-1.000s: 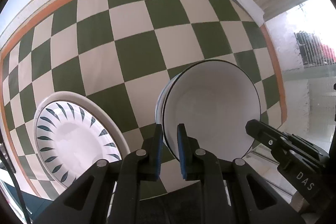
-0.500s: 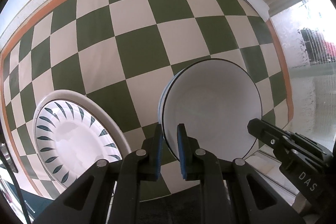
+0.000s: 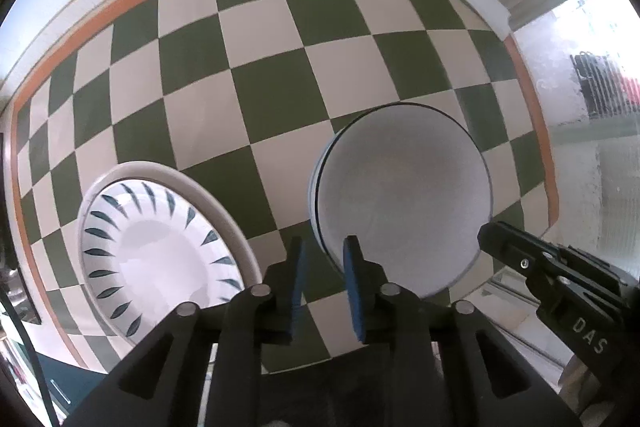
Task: Organize plates and bowls
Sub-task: 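Open both tools and lift them off the bowl stack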
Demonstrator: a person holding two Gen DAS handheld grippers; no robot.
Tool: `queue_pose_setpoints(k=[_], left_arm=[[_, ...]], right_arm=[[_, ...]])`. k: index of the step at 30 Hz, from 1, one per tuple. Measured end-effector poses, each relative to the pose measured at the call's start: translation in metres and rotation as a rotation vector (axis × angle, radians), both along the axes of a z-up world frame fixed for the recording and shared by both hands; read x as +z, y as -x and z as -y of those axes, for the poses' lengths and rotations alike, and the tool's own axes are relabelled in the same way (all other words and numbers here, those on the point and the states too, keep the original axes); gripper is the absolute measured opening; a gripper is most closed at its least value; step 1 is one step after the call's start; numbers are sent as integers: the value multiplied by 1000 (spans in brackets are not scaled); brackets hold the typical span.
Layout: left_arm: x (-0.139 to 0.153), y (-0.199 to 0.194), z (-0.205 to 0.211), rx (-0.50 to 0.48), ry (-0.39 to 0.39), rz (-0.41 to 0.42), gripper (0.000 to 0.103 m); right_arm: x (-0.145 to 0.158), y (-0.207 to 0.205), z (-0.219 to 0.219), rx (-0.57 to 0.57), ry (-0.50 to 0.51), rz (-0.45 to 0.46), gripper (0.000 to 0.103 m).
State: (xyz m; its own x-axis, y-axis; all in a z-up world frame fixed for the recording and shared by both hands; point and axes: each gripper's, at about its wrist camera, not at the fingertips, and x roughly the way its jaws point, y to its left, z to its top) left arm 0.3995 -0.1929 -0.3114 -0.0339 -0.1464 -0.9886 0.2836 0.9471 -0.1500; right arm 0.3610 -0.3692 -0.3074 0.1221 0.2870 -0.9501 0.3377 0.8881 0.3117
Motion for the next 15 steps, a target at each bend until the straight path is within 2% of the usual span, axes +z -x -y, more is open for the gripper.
queue_pose_setpoints(k=[2,4,6,11,15], left_arm=[[11,7,-4,-13,6,24,26],[23,15,-9,-28,16,47,29],[34,23,-16,-28,33,61,35],[68,42,-31,-29,71,120,76],[98,56,-41,-15,70,203,88]], right_arm=[[8,5,-4,20,30,7,15],[22,12,-9,42,63,28,22],[37,22,-14,56,87,57,35],[77,44,-23,84,113,124,55],[108,63,-32,109,147,177,76]])
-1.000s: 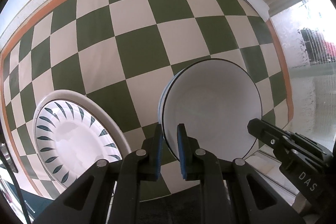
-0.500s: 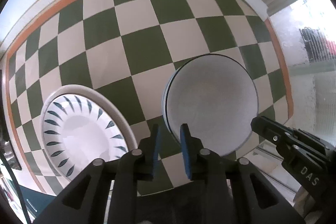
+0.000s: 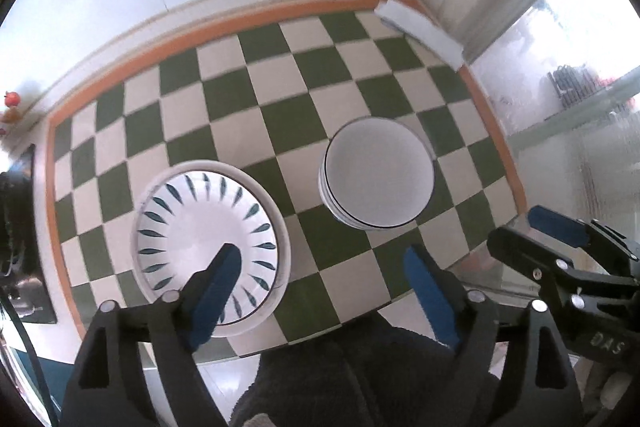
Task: Organize plates and bowls
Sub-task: 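Open both tools and lift them off the bowl stack, then move both tools to the bowl stack and grip its rim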
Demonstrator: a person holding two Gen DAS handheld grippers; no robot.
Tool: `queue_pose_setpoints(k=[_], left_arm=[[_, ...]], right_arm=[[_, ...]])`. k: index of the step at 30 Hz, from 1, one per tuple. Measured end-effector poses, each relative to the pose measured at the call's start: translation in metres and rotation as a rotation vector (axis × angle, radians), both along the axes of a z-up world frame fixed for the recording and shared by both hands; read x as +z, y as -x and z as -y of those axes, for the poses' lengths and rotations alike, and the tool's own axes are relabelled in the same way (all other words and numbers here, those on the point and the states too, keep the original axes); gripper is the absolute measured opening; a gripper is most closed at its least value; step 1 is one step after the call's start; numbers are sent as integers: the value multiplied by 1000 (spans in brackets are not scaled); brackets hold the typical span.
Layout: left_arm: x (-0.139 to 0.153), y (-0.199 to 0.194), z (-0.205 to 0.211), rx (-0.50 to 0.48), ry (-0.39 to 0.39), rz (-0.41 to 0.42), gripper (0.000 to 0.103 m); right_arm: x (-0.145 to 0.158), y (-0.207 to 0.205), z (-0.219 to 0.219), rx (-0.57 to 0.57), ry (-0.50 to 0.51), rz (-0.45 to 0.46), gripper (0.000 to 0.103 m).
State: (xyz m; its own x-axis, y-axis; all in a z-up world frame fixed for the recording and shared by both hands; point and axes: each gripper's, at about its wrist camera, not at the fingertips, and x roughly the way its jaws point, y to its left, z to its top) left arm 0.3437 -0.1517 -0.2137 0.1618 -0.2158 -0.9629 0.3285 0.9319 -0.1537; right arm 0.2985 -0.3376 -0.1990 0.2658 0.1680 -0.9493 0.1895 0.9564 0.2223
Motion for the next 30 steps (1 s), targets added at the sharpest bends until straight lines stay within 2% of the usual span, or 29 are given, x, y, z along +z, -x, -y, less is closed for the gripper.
queue_pose_setpoints(k=[1,4,9,13,22,30], left_arm=[[6,3,-2,4,4,15,92],[25,14,-10,13,35,47,92],[44,27,-21,34,61,71,95],[58,38,-29,39,76,92,100],[88,52,-37,34,117,145,100],[83,44,-27,22,104,139,100]], right_arm=[[8,5,-2,5,4,14,78],[29,17,-7,14,29,47,88],[53,33,-13,24,76,78,90],[70,44,-15,12,75,105,90],[103,66,-20,-10,74,176,91],[107,62,-20,-8,67,204,93]])
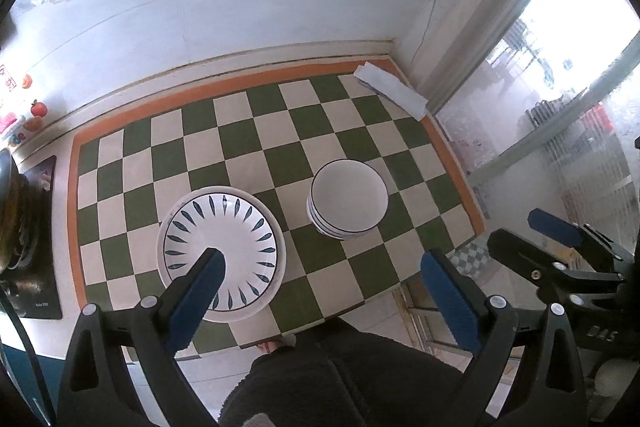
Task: Organize plates and bowls
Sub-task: 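Move both tools to the bowl stack and grip its rim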
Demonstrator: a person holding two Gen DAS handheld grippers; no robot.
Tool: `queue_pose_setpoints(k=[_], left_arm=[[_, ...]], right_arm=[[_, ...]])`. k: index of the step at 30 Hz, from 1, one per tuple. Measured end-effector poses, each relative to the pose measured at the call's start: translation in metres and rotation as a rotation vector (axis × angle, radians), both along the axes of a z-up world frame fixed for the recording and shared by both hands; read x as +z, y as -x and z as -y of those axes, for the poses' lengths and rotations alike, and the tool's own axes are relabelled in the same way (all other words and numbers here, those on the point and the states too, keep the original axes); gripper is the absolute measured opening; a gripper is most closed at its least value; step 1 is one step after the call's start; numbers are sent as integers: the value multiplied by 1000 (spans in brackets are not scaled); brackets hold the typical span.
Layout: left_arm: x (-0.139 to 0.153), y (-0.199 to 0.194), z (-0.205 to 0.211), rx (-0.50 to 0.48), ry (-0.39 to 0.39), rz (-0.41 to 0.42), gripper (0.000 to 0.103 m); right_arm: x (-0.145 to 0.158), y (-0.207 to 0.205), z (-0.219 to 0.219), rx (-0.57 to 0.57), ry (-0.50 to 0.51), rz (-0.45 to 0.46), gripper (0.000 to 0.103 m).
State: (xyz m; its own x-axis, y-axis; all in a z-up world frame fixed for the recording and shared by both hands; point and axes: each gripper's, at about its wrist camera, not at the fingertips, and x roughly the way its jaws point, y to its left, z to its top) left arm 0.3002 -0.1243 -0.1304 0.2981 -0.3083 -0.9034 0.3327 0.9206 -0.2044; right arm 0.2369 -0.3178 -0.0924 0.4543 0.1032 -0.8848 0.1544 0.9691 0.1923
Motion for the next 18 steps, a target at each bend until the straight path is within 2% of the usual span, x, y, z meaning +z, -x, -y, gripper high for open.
queue_pose_setpoints(k=[5,9,15,18], left_arm=[[-26,-26,4,26,-13,-34,100],[-63,-58,10,53,-11,-123,100],[-133,-104,25,60,-26,-296,100],[-166,-122,34,42,-9,-388,100]], right_arm=[[-21,-16,9,20,-64,33,93],[-58,-39,23,-30,-112,-22,93],[-138,-75,56,-122,-230,-148,93],[-177,-88,68,-151,-291,-201,93]])
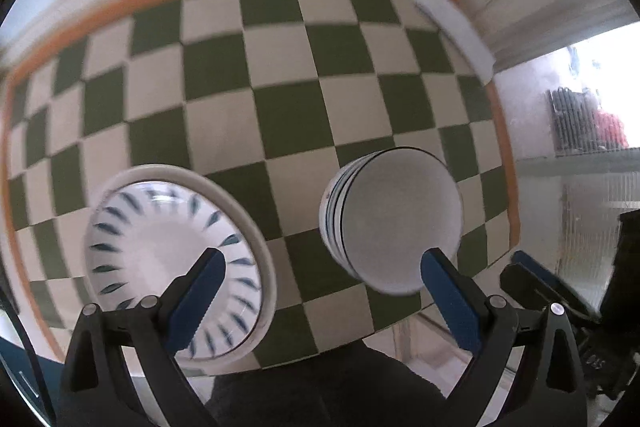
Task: Organize plates and bowls
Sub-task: 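Move both tools to the bowl stack and grip its rim, then lift the bowl stack and carry it over the plate stack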
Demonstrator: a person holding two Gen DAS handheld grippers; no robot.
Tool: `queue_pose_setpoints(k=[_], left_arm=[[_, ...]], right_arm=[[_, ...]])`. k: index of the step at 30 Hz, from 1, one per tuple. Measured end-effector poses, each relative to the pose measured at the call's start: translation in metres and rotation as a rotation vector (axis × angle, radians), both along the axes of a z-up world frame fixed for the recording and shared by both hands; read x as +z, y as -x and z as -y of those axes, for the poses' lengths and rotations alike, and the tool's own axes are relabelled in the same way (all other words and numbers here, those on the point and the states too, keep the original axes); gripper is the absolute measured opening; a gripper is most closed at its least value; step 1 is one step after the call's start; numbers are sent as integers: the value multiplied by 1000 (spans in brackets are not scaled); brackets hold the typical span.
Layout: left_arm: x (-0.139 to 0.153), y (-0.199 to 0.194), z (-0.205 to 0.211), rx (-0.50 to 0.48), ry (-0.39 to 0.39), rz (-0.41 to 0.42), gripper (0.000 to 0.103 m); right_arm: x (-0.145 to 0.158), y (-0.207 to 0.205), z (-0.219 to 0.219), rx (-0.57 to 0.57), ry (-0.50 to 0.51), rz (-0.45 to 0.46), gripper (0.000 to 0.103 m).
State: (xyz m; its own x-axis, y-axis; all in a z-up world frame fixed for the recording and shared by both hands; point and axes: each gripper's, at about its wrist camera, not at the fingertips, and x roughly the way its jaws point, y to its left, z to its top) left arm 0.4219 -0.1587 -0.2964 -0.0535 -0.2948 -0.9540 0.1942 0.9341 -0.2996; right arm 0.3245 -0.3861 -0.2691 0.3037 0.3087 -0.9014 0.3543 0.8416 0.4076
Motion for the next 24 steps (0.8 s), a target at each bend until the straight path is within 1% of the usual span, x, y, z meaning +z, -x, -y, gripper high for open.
queue_pose_setpoints(k=[3,5,6,9,12,13,14,15,16,17,18,19,20,21,22,24], left_arm=[[-29,-15,13,-24,18,-73,100],[-41,-21,20,-44,18,-98,100],[-47,-24,23,-52,12,-105,100],[-62,-30,33,-81,28,-141,100],[-80,-33,43,-109,41,-189,99],[-85,-34,45,-116,36,-197,94],[-89,-34,46,-123,39,-205,89],[-93,-33,47,-135,49,-219,85],[-98,-32,48,-143,51,-234,74],[-103,-32,49,-146,62,-256,69],[-106,-31,49,-144,93,-274,68],[-105,-32,48,-133,107,-269,65],[-105,-32,48,-130,131,-271,59],[-104,-32,47,-124,141,-272,59],[-104,-33,48,-124,142,-270,59],[-102,-30,48,-126,141,-254,58]], right_arm=[[-37,-12,10,-20,-66,-44,92],[-62,-19,16,-34,-121,-77,88],[-71,-22,17,-34,-133,-91,85],[-96,-30,18,-29,-164,-124,80],[-116,-38,17,-20,-206,-151,80],[-124,-41,16,-19,-227,-161,79],[-130,-42,17,-20,-241,-166,76],[-136,-44,17,-18,-254,-175,73],[-143,-44,17,-21,-282,-185,71],[-148,-45,17,-24,-305,-192,65],[-154,-45,17,-19,-327,-201,60],[-158,-46,15,-14,-349,-206,58],[-160,-45,16,-22,-360,-193,55],[-161,-46,16,-17,-379,-186,50],[-163,-47,16,-17,-399,-183,49],[-164,-47,15,-7,-397,-180,49]])
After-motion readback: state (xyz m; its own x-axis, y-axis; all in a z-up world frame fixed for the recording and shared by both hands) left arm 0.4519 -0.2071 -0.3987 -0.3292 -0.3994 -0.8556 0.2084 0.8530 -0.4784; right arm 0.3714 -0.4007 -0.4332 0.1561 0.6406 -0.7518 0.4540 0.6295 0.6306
